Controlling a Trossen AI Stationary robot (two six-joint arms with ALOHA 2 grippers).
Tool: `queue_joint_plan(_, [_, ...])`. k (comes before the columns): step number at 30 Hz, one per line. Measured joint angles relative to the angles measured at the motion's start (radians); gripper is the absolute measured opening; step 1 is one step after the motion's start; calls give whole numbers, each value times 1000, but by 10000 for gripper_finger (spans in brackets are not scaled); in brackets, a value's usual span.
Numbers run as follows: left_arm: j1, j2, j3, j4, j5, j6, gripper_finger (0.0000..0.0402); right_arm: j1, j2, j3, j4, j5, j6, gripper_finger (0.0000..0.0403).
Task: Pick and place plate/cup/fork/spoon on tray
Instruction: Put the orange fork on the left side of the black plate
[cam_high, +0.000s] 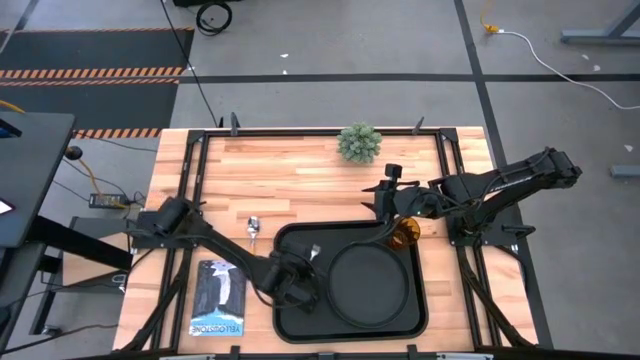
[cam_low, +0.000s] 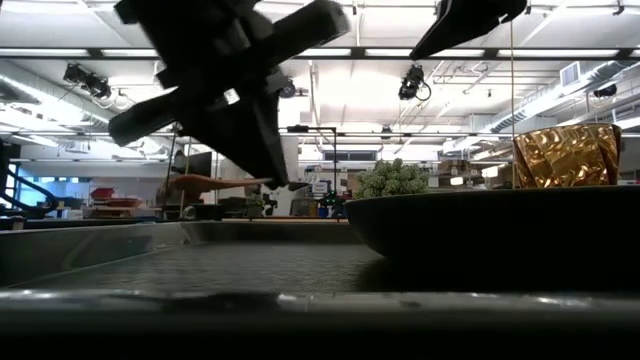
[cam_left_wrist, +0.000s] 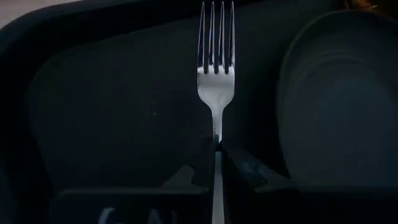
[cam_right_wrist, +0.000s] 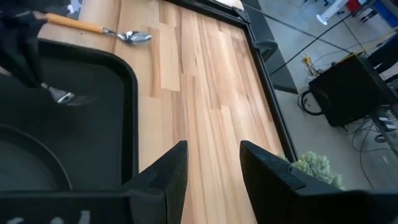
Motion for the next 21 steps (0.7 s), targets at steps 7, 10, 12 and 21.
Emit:
queue_joint_plan(7, [-12,122,152,-110,-6,-60,22,0,-11,0,-7,-1,4,153])
queue_joint_plan(10, [-12,162,188,-142,5,-103,23,0,-11,0,-10,-2,7,153])
queue_joint_plan(12, [-12,185,210,-146,8,-118,23,0,-11,0,-10,-3,8,153])
queue_joint_plan(21, [-12,213,232,-191,9,-171,24,0,-11,0,-11,-8,14,153])
